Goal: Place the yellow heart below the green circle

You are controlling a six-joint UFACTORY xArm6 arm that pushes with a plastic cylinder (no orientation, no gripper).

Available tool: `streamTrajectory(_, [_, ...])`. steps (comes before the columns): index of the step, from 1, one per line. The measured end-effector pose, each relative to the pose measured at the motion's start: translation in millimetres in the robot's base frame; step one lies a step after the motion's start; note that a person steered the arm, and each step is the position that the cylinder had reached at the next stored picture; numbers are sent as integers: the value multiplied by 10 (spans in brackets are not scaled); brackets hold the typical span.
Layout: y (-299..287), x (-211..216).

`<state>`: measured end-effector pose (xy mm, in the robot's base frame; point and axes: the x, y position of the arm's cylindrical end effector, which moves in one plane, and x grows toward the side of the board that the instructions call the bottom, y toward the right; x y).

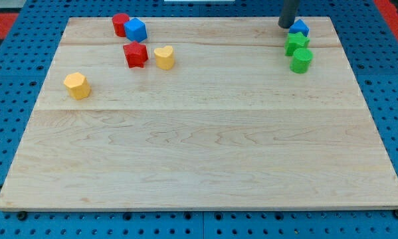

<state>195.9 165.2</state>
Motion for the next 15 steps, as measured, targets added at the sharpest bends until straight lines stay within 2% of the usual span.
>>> streamTrajectory(4, [-255,-41])
streamTrajectory(7, [-1605,4])
streamTrajectory(9, [-2332,551])
streamTrajectory(11, [-2401,604])
streamTrajectory(14, [-2209,1439])
streamTrajectory(15, [-2619,1454])
